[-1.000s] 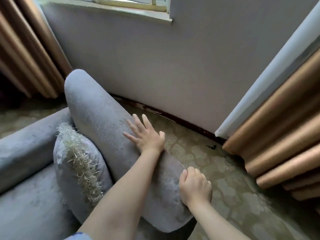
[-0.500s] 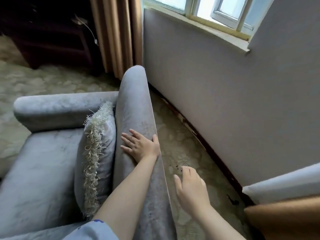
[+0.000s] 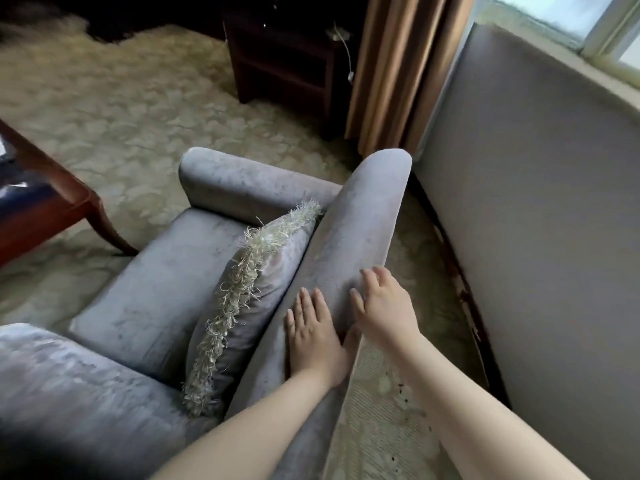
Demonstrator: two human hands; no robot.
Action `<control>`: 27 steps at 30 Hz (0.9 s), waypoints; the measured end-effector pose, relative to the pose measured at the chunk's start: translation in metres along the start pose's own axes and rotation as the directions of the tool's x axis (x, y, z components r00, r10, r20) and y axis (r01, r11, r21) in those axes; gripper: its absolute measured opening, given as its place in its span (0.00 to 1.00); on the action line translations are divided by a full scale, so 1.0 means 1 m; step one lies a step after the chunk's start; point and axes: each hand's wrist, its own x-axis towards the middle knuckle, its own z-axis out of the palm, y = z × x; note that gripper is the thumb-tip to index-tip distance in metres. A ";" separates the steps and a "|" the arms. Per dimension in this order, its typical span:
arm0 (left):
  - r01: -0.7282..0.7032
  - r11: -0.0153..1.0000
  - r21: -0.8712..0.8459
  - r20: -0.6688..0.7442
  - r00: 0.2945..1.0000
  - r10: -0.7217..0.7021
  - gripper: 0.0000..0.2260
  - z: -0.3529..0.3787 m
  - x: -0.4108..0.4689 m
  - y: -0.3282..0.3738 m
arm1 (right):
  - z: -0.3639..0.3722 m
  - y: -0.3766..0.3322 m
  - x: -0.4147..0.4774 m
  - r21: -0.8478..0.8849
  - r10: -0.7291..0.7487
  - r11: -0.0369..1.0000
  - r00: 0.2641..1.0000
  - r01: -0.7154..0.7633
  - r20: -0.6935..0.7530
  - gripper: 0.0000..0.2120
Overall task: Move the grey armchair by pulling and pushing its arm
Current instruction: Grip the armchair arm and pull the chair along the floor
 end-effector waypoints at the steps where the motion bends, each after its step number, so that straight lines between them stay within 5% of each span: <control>1: -0.003 1.000 -0.006 0.003 1.000 0.003 0.44 -0.001 -0.001 0.000 | 0.002 0.000 0.010 -0.010 -0.028 1.000 1.000 0.028 0.011 0.20; 12: 0.055 0.998 0.028 0.050 0.997 -0.056 0.41 0.000 -0.004 -0.004 | 0.030 0.022 0.087 -0.288 -0.386 0.854 0.898 0.434 0.210 0.27; 16: 0.213 0.977 0.032 0.094 0.972 -0.215 0.38 -0.008 0.001 0.006 | 0.016 0.037 0.119 -0.337 -0.579 0.683 0.762 0.648 0.290 0.29; 20: 0.607 0.794 0.006 0.016 0.794 -0.607 0.36 -0.004 0.014 0.037 | 0.006 0.047 0.149 -0.241 -0.687 0.574 0.620 0.783 0.378 0.25; 23: 0.673 0.737 0.062 -0.153 0.736 -0.659 0.36 0.000 0.018 0.046 | 0.002 0.041 0.166 -0.188 -0.739 0.519 0.548 0.834 0.393 0.23; 27: 0.672 0.731 0.116 -0.212 0.736 -0.643 0.37 0.000 0.015 0.049 | 0.001 0.028 0.176 -0.171 -0.795 0.373 0.409 0.912 0.447 0.26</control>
